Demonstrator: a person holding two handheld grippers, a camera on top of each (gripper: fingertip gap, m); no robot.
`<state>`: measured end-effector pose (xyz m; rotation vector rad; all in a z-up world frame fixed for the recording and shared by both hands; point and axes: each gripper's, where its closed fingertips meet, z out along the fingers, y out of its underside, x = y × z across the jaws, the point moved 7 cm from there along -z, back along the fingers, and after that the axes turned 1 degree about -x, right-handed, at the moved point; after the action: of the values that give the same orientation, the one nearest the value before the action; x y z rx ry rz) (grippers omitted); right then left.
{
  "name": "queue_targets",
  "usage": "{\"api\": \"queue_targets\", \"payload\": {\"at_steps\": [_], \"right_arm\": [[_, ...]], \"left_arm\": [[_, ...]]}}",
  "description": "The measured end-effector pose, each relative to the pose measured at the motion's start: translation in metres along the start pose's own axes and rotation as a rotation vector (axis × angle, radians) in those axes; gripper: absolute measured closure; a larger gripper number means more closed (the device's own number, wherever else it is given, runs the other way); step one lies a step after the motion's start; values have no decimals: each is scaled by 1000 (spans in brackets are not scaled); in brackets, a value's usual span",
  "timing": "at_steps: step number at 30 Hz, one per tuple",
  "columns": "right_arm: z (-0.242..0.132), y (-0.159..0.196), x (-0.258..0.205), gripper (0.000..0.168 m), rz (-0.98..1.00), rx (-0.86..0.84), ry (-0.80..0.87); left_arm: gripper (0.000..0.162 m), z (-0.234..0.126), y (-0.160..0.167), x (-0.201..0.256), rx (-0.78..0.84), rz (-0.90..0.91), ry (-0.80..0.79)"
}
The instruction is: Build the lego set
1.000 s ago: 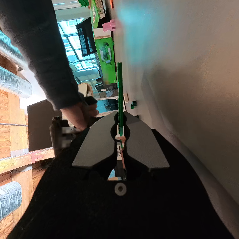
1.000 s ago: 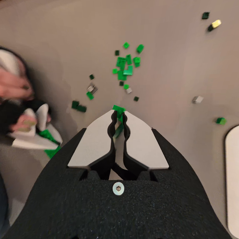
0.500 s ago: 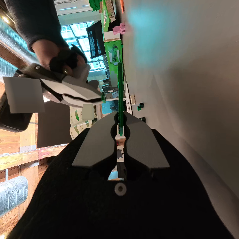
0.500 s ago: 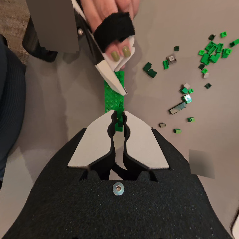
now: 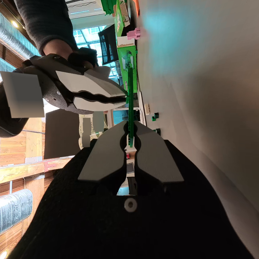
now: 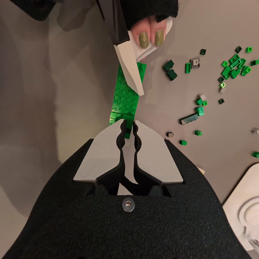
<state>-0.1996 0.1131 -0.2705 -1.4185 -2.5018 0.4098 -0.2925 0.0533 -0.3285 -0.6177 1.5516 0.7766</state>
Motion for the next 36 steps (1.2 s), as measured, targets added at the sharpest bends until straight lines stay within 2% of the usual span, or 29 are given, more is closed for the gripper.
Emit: {"api": "queue_targets", "payload": {"at_steps": [14, 29, 36], "right_arm": [[-3, 0, -5, 154, -24, 25, -32], [-6, 6, -13, 151, -27, 79, 56], [-7, 3, -15, 149, -99, 82, 52]], "left_arm": [[157, -2, 0, -2, 6, -5, -12], [158, -1, 2, -2, 4, -15, -4], [157, -1, 2, -2, 3, -3, 3]]}}
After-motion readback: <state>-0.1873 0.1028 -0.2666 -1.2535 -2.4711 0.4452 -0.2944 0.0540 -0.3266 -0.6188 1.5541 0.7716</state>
